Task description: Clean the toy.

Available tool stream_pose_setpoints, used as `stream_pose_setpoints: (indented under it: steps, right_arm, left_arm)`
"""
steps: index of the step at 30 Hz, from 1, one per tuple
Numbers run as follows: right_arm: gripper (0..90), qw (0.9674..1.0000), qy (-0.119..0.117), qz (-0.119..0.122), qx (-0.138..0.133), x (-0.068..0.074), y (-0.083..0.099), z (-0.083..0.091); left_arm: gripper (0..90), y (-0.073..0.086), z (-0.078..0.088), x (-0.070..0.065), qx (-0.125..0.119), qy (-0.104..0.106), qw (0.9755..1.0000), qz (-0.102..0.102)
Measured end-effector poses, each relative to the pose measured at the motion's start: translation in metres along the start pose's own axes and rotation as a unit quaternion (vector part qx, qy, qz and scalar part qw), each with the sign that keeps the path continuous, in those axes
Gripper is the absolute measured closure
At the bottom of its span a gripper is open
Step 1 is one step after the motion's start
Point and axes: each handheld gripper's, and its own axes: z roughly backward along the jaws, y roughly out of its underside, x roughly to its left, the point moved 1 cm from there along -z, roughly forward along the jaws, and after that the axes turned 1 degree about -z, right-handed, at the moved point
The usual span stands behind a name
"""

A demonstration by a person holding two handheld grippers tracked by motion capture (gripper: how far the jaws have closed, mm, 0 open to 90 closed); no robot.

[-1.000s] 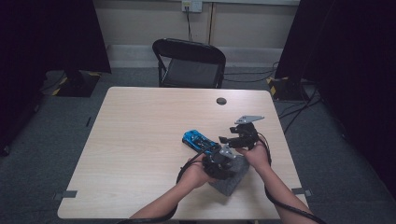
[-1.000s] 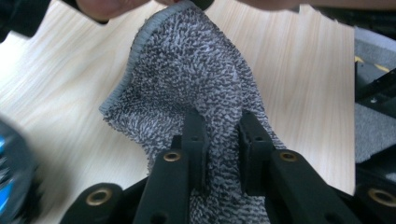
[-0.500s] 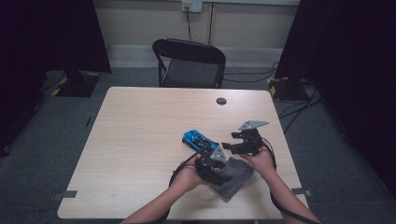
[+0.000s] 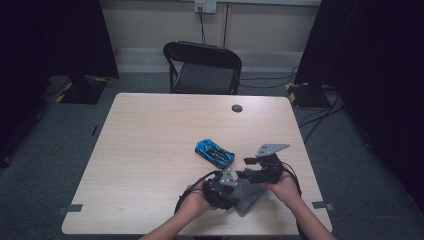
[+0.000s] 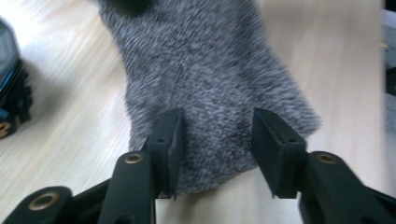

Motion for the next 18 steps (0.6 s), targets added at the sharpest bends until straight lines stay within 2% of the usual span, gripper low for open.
stream_pose_setpoints:
  steps: [2,3,5,7,8,9,12,14,15,18]
  right_arm:
    - [37.3,0.9999,-0.005,0.005,0.008,0.002,0.005,0.001]
    - [37.7,0.9999,-0.006,0.006,0.014,0.003,0.009,0.001]
    - [38.6,0.9997,-0.014,0.005,0.021,0.004,0.014,0.001]
    - [38.6,0.9996,-0.016,0.003,0.022,0.004,0.016,0.001]
    - [39.3,0.9993,-0.026,0.003,0.025,0.005,0.019,-0.001]
    - [39.4,0.9993,-0.028,0.005,0.026,0.006,0.020,-0.001]
    - [39.4,0.9990,-0.029,0.011,0.033,0.008,0.021,-0.004]
    - [39.2,0.9984,-0.030,0.020,0.043,0.011,0.021,-0.009]
    - [39.2,0.9982,-0.030,0.021,0.047,0.011,0.022,-0.011]
    - [39.3,0.9978,-0.027,0.029,0.053,0.012,0.024,-0.013]
  left_arm:
    - [53.6,0.000,0.001,0.003,-0.002,-0.003,1.0000,0.006]
    - [53.6,-0.001,0.004,0.008,0.006,-0.015,0.9999,0.002]
    - [53.3,-0.002,0.006,0.012,0.002,-0.020,0.9998,0.010]
    - [53.4,-0.003,0.007,0.015,0.009,-0.020,0.9997,0.006]
    - [53.4,-0.003,0.007,0.019,0.006,-0.026,0.9996,0.014]
    - [53.5,-0.003,0.008,0.022,0.009,-0.026,0.9995,0.013]
    - [53.9,-0.003,0.009,0.025,0.006,-0.027,0.9994,0.022]
    - [54.1,-0.002,0.012,0.032,0.007,-0.028,0.9992,0.028]
    - [54.1,-0.002,0.012,0.033,0.002,-0.031,0.9988,0.037]
    - [54.2,-0.001,0.013,0.037,0.001,-0.031,0.9986,0.043]
